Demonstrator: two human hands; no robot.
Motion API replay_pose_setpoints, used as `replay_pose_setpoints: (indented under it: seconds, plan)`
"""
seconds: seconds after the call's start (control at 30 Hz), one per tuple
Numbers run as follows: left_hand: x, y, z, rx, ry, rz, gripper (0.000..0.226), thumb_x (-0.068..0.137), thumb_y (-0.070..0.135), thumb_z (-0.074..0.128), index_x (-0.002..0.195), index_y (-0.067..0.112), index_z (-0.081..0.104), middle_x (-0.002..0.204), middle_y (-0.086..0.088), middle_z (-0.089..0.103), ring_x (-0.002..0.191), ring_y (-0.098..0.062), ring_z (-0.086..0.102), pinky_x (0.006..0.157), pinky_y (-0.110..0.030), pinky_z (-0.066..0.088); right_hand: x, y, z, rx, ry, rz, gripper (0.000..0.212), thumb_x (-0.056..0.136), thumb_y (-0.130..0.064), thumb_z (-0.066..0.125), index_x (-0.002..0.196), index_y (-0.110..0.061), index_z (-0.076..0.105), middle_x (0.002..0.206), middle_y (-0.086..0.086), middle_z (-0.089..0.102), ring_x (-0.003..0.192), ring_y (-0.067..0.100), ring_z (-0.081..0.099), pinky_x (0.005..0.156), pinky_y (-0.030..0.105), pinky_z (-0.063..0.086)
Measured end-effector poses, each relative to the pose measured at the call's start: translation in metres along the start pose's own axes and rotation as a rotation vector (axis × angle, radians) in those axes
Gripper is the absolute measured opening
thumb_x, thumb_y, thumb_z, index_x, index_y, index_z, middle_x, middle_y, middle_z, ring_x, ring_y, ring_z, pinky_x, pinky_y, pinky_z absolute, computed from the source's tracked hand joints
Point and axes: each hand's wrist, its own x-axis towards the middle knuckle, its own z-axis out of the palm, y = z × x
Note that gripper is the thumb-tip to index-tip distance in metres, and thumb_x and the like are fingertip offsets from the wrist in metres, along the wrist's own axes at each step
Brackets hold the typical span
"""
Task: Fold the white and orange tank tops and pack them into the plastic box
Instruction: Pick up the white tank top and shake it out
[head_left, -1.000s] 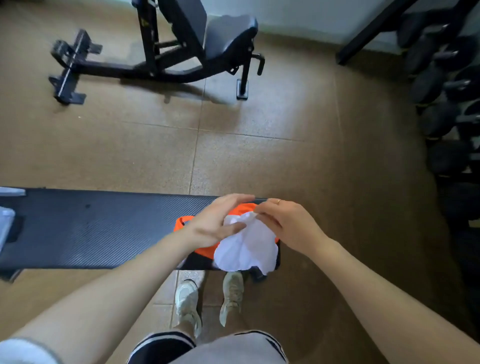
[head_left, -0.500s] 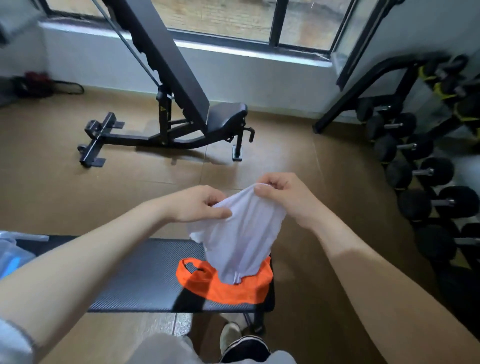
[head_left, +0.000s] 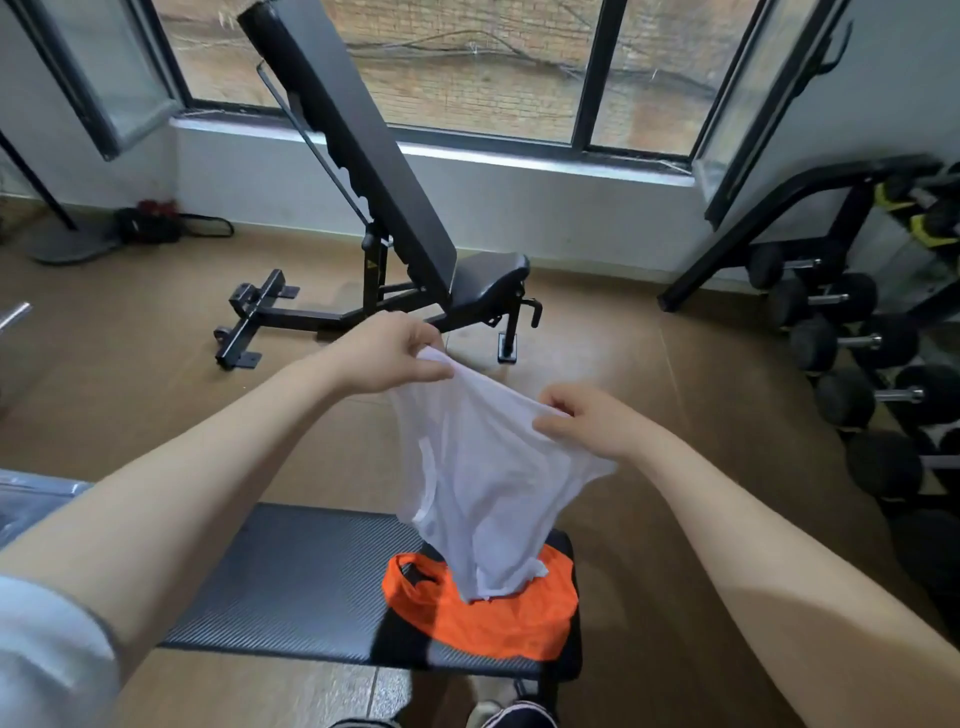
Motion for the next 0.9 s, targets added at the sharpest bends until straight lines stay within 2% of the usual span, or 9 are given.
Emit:
replay_pose_setpoints:
  seconds: [0.1, 0.2, 0.33, 0.43, 0.53, 0.6, 0.67, 0.8, 0.9]
  plan:
    - [0.002, 0.017, -0.015, -0.473, -0.012, -0.070, 0.018, 0.086, 0.023, 0.063, 0.073, 0.011, 0.066, 0.068, 0.002, 0.057, 0.061, -0.009, 0.051, 0.060, -0.021, 0.039, 0.012, 0.001, 0.000, -0.057, 0.165, 0.031, 0.028, 0.092, -0.021, 0.052, 0.066, -0.028, 0.042, 0.070, -0.010, 0.044, 0.075, 0.016, 0.045, 0.057, 0.020, 0.030]
    - [0.001, 0.022, -0.018, -0.696, -0.078, -0.109, 0.021, 0.088, 0.019, 0.059, 0.068, 0.014, 0.059, 0.069, -0.004, 0.053, 0.057, -0.011, 0.044, 0.056, -0.019, 0.037, 0.026, -0.011, -0.003, 0.157, 0.483, 0.105, 0.008, 0.092, -0.017, 0.052, 0.092, -0.014, 0.059, 0.088, -0.001, 0.053, 0.088, 0.019, 0.048, 0.068, 0.026, 0.032]
    - [0.000, 0.030, -0.021, -0.966, -0.011, -0.159, 0.020, 0.092, 0.013, 0.053, 0.072, 0.015, 0.055, 0.072, -0.001, 0.058, 0.062, -0.010, 0.056, 0.061, -0.019, 0.050, 0.038, -0.035, -0.005, 0.251, 0.578, 0.054, 0.027, 0.089, -0.008, 0.053, 0.115, -0.012, 0.056, 0.115, 0.007, 0.054, 0.091, 0.014, 0.047, 0.073, 0.017, 0.032]
    - [0.001, 0.038, -0.026, -1.035, 0.059, -0.165, 0.012, 0.092, 0.013, 0.052, 0.081, 0.012, 0.055, 0.084, -0.009, 0.057, 0.070, -0.016, 0.055, 0.070, -0.025, 0.049, 0.030, -0.061, -0.002, 0.403, 0.649, -0.099, 0.014, 0.089, -0.008, 0.052, 0.099, -0.017, 0.056, 0.104, 0.002, 0.059, 0.077, 0.007, 0.049, 0.063, 0.004, 0.037]
    - [0.002, 0.047, -0.029, -1.080, 0.105, -0.134, 0.015, 0.090, 0.011, 0.055, 0.075, 0.015, 0.056, 0.077, -0.003, 0.064, 0.068, -0.013, 0.060, 0.073, -0.026, 0.051, 0.013, -0.084, -0.002, 0.602, 0.634, -0.229, 0.017, 0.094, -0.014, 0.048, 0.081, -0.023, 0.054, 0.080, -0.006, 0.057, 0.070, 0.004, 0.051, 0.063, 0.008, 0.041]
    - [0.003, 0.052, -0.031, -1.117, 0.148, -0.127, 0.018, 0.090, 0.011, 0.056, 0.073, 0.017, 0.057, 0.075, 0.000, 0.069, 0.068, -0.011, 0.066, 0.069, -0.022, 0.054, 0.008, -0.094, -0.005, 0.657, 0.598, -0.248, 0.016, 0.095, -0.021, 0.049, 0.081, -0.024, 0.055, 0.078, -0.008, 0.057, 0.070, 0.003, 0.052, 0.065, 0.011, 0.042]
    - [0.004, 0.052, -0.031, -1.154, 0.202, -0.130, 0.018, 0.089, 0.011, 0.058, 0.072, 0.017, 0.057, 0.075, -0.001, 0.069, 0.071, -0.012, 0.067, 0.068, -0.020, 0.054, 0.009, -0.099, -0.007, 0.684, 0.594, -0.229, 0.012, 0.091, -0.026, 0.056, 0.085, -0.016, 0.059, 0.078, -0.003, 0.059, 0.072, 0.007, 0.052, 0.067, 0.018, 0.042]
    - [0.001, 0.051, -0.030, -1.165, 0.267, -0.115, 0.018, 0.087, 0.009, 0.061, 0.072, 0.017, 0.055, 0.071, 0.000, 0.062, 0.070, -0.013, 0.062, 0.074, -0.023, 0.054, 0.013, -0.103, -0.008, 0.751, 0.600, -0.190, 0.035, 0.085, -0.020, 0.064, 0.079, 0.011, 0.052, 0.069, 0.009, 0.045, 0.065, 0.016, 0.040, 0.061, 0.027, 0.034]
    - [-0.006, 0.045, -0.025, -1.061, 0.298, -0.093, 0.014, 0.085, 0.008, 0.062, 0.075, 0.017, 0.056, 0.061, 0.006, 0.059, 0.057, -0.005, 0.056, 0.065, -0.018, 0.048, 0.015, -0.104, -0.007, 0.873, 0.548, -0.129, 0.023, 0.086, -0.013, 0.062, 0.078, 0.007, 0.054, 0.067, 0.010, 0.051, 0.064, 0.017, 0.049, 0.065, 0.029, 0.044]
